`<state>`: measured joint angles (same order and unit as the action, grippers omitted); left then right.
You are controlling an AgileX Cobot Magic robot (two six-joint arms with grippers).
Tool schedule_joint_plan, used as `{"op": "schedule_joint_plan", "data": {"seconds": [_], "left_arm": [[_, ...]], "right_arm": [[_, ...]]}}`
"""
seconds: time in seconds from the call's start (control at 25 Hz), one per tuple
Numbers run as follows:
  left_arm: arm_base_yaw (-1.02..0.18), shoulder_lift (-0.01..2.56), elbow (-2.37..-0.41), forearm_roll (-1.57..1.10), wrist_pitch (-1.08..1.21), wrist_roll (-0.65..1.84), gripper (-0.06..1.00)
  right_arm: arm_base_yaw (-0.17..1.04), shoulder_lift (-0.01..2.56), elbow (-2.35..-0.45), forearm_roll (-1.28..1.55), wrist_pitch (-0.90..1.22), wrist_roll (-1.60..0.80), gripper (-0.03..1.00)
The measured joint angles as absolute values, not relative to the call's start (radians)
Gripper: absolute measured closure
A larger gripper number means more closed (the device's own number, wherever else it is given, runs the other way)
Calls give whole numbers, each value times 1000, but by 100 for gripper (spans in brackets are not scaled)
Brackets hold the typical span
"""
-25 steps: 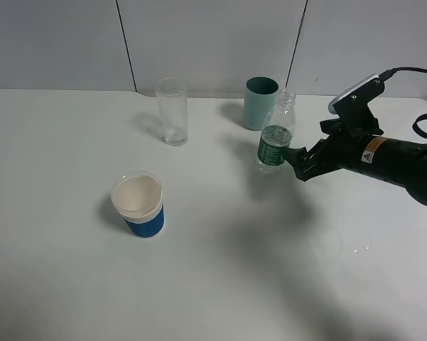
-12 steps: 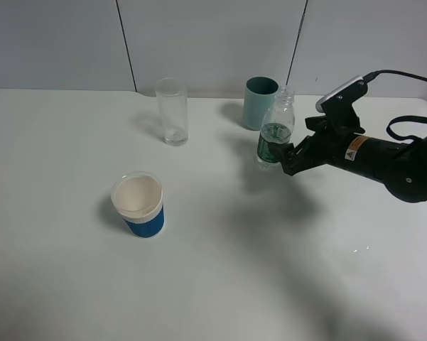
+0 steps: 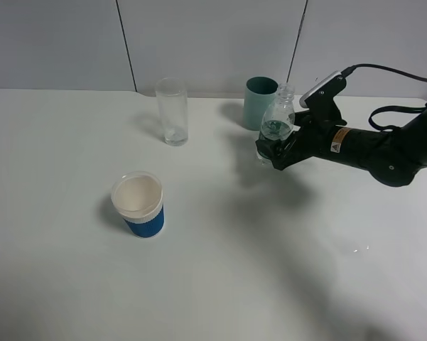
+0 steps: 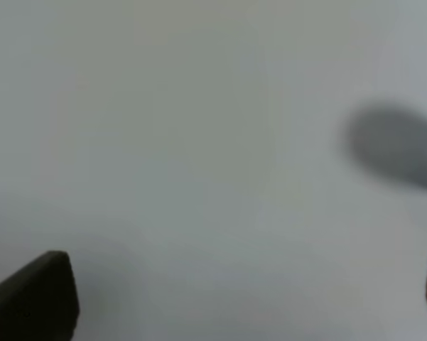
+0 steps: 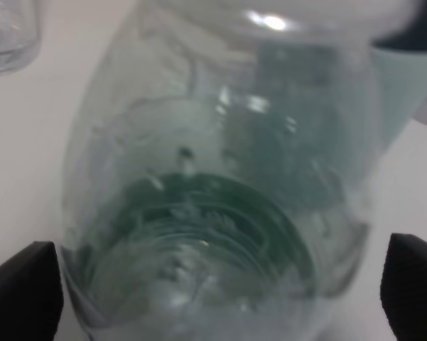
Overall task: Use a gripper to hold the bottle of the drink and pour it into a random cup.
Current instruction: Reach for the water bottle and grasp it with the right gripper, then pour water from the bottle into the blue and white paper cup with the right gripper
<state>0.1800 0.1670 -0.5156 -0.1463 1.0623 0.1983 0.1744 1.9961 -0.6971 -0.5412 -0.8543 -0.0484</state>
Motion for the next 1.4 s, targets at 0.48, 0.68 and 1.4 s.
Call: {"op": "schedule_joint_plan", "data": {"seconds": [0.48,0.68,1.4], "left_arm": [[180,167,-516,-146,1062,198,-5],[180,167,-516,-146,1062,198,-5],[180,167,-516,-146,1062,198,-5]], "right_arm": [[174,1999,-699,-553,-836,-48,19],[174,2000,-699,-555,-833,-44,40],[174,1991,-688,-550,-831,20,40]]}}
